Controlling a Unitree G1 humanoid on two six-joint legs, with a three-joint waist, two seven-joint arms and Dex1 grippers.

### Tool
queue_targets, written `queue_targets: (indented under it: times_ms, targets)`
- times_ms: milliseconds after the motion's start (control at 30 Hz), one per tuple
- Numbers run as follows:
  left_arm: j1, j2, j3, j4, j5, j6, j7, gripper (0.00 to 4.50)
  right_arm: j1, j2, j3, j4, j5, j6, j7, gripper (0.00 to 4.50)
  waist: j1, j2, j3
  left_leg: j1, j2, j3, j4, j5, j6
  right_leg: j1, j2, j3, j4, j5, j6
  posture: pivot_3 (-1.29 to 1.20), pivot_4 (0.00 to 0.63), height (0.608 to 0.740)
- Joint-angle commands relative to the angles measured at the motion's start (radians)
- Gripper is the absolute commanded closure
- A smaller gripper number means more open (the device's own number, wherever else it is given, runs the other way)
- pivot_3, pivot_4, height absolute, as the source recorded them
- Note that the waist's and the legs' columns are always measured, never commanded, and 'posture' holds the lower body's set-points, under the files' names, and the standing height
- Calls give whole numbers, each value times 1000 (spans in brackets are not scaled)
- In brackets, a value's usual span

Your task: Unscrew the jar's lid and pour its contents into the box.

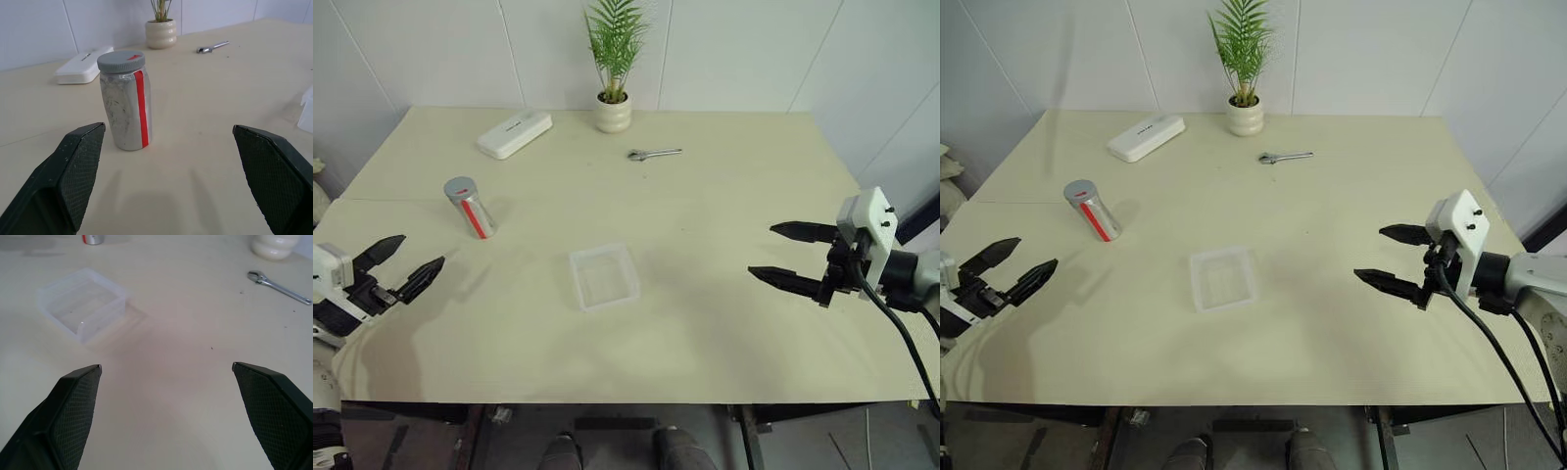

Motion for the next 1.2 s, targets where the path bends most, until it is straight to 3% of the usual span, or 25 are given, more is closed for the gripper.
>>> queue_targets:
  times_ms: [33,400,667,867,1200]
  targets:
    - [-23,5,7,-8,-2,-21,10,46,-2,-10,-59,-25,24,-1,-11,0,0,0,0,0,0,0,0,0,0,0,0,0,0,0,0,0,150,740]
    - [-30,-62,-2,-74,35,-28,173,46,-56,4,-14,-23,19,-12,-32,0,-3,0,0,1,0,2,0,0,0,0,0,2,0,1,1,0,150,740]
    - [-44,-201,-57,-215,154,16,522,46,-144,40,70,-35,68,10,-14,0,2,0,0,0,0,3,2,0,0,0,0,3,0,2,3,0,150,740]
    - [-56,-299,-137,-307,215,50,659,46,-204,65,130,12,35,-35,5,0,2,0,0,0,0,4,3,0,0,1,0,6,0,3,5,0,150,740]
    - [-190,-407,-133,-236,302,37,949,46,-271,120,201,84,-17,-103,32,0,3,-1,0,0,-1,7,9,0,1,1,1,11,-1,6,9,0,150,740]
